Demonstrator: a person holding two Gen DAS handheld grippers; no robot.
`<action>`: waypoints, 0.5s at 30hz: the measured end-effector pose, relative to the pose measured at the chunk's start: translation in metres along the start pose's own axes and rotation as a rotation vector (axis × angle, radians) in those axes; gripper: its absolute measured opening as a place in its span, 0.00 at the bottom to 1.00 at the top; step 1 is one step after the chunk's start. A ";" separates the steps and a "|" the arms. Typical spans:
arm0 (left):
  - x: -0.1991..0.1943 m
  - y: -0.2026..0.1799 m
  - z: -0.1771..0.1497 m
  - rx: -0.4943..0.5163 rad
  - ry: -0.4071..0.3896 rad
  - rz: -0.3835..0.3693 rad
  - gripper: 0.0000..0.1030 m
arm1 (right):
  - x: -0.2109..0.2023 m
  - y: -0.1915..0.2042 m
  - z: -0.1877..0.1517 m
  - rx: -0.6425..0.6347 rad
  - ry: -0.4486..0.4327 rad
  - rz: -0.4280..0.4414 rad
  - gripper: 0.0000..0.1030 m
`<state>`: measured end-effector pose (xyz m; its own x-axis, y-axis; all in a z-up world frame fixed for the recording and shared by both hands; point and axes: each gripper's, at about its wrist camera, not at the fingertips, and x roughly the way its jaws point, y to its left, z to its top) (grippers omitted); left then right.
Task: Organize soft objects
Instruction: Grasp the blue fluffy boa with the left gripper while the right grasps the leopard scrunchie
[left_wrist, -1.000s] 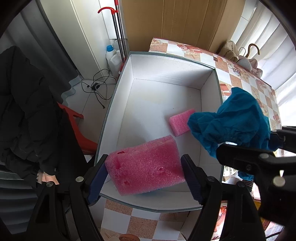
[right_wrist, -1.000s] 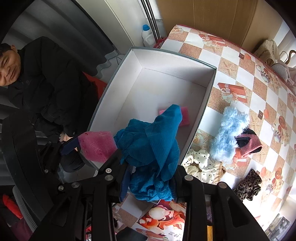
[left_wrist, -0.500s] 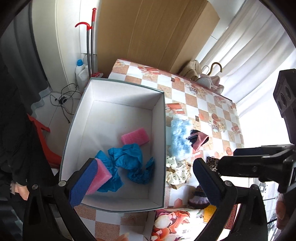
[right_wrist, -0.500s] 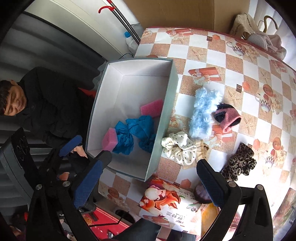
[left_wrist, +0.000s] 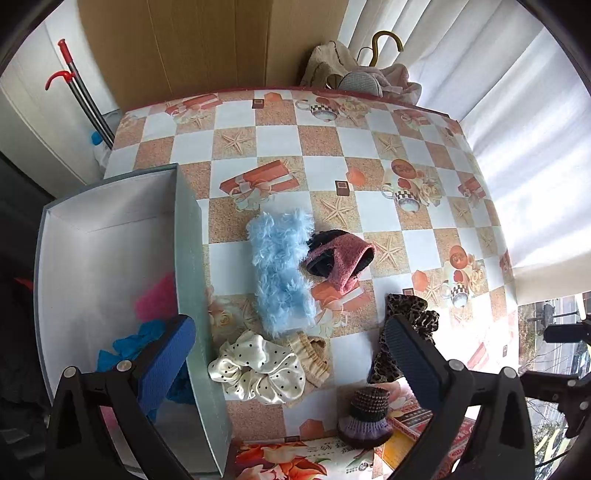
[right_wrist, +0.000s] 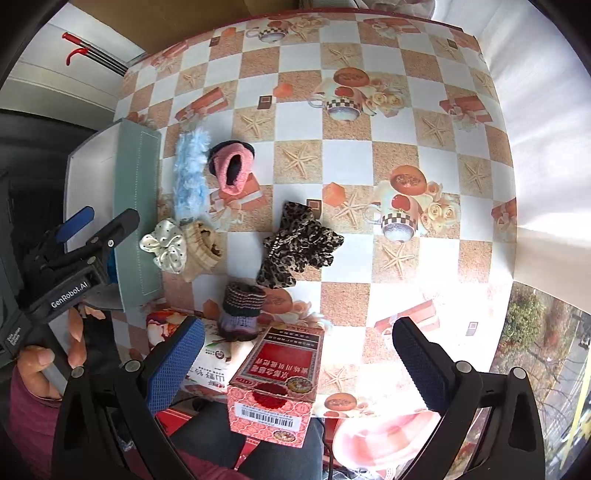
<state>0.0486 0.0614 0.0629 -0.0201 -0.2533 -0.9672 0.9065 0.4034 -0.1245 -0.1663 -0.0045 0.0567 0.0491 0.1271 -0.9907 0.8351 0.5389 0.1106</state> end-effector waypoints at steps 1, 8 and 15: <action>0.012 -0.003 0.006 -0.010 0.023 0.008 1.00 | 0.013 -0.005 0.003 -0.005 0.010 -0.002 0.99; 0.084 -0.015 0.031 -0.048 0.134 0.092 1.00 | 0.094 -0.010 0.030 -0.118 0.066 -0.022 0.99; 0.139 -0.013 0.031 -0.057 0.244 0.141 1.00 | 0.139 0.023 0.046 -0.331 0.054 -0.098 0.99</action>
<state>0.0468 -0.0065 -0.0629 -0.0024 0.0255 -0.9997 0.8825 0.4702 0.0098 -0.1148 -0.0130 -0.0826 -0.0588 0.1007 -0.9932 0.6111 0.7903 0.0440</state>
